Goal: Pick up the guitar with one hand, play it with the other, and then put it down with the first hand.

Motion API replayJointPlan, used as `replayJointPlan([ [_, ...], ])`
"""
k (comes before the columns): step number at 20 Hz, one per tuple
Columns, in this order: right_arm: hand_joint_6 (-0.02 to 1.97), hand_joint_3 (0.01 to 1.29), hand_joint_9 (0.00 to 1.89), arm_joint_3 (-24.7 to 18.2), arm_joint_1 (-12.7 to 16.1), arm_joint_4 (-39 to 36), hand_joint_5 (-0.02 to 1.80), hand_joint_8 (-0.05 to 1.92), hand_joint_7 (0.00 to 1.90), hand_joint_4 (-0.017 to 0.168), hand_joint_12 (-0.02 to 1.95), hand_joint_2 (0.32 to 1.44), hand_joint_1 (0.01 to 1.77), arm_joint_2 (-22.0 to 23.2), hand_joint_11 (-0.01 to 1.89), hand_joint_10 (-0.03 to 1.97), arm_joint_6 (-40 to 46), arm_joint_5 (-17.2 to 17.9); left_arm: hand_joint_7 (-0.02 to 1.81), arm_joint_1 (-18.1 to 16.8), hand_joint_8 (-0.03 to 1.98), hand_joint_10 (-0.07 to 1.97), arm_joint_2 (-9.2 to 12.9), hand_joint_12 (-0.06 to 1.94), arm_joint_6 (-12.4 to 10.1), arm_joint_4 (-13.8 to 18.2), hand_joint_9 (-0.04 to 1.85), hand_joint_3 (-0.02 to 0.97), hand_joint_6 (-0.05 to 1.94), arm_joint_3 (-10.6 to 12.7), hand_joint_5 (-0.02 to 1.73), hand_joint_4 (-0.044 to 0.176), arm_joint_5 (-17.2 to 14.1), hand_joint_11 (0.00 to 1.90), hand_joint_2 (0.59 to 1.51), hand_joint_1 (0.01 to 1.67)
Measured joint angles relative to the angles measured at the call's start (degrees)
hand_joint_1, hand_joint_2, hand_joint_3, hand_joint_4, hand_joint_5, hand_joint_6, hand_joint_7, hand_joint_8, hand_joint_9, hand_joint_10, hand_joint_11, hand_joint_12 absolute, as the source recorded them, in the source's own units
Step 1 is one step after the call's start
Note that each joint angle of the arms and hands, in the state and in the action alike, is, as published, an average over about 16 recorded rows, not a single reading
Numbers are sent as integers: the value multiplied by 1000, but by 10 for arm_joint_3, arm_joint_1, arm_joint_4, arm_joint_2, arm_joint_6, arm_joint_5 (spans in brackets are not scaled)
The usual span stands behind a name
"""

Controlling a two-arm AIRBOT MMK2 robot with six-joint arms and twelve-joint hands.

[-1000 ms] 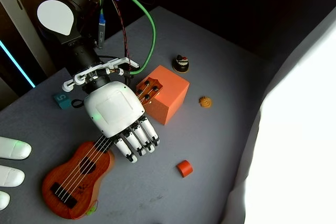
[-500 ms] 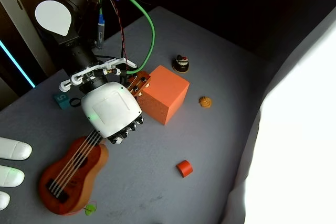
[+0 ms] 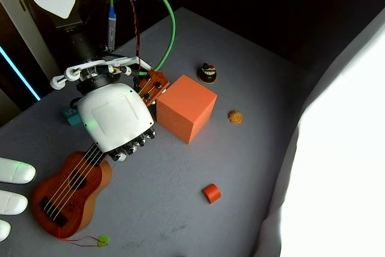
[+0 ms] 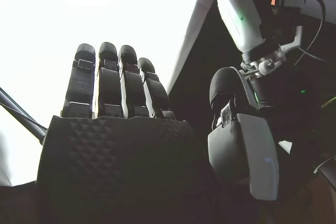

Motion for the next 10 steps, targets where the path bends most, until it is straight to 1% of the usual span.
replayJointPlan([
  [4,16,18,93,13,-1,-100,25,13,105,-2,1,1293,156,0,22,25,100,3,1320,-20,1979,1916,37,1935,13,-28,1425,-16,1895,-32,1230,-2,-23,1462,1092,1468],
  [10,15,18,101,32,-6,-273,37,13,114,-1,1,1293,153,1,23,24,269,7,1315,-48,1979,1916,96,1936,22,-59,1410,-17,1893,-83,1217,-3,-61,1454,1092,1469],
])
